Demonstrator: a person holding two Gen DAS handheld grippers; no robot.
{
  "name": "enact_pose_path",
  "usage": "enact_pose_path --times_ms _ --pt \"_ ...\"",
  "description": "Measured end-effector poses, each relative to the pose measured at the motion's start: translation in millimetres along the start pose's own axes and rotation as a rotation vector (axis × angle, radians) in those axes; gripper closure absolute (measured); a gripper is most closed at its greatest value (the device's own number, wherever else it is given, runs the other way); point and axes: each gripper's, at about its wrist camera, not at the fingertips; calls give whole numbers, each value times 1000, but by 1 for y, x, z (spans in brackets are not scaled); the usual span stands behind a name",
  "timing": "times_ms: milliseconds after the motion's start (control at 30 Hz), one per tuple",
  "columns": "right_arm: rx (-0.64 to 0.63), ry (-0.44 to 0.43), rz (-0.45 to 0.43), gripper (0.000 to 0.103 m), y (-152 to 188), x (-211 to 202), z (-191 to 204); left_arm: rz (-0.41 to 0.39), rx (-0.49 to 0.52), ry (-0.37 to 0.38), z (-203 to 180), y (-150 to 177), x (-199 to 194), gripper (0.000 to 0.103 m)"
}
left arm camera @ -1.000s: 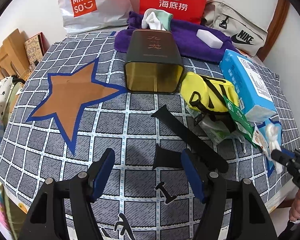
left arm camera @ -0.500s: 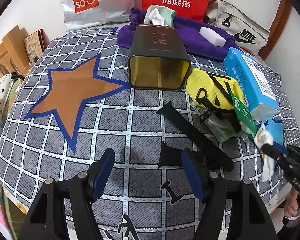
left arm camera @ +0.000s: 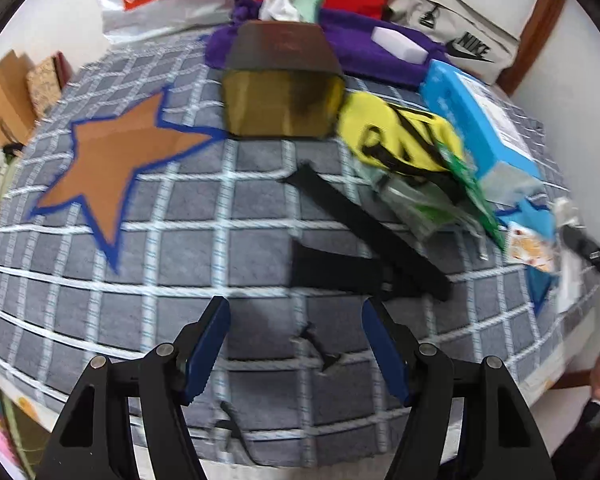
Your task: Organize soft objects
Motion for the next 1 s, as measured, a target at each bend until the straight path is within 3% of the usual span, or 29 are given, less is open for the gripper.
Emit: enact_pose_path --times_ms 167,300,433,567,700,833,867,1000 --pt "-63 3 172 85 23 29 5 -5 28 11 -15 0 5 37" --pt "-14 -171 221 84 37 34 6 -42 16 1 -16 -5 8 47" --pt "-15 -227 204 84 35 38 15 -75 10 -16 -15 -12 11 55" --pt "-10 -293 135 84 25 19 19 -104 -38 -2 -2 -22 12 75" --pt "16 -257 30 84 14 -7 8 -122 -48 -2 6 -28 13 89" --pt "23 -149 -38 84 9 -29 -9 -108 -57 -2 10 -27 11 91" --pt "16 -90 -44 84 6 -31 -14 -100 -52 -14 10 -26 10 91" --pt "26 8 -6 84 8 -27 -31 -47 -33 -18 5 -18 9 89"
Point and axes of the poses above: each gripper's, at about its wrist camera, not at the fingertips, and x roughly the way its jaws point, z to its left, y to its underside
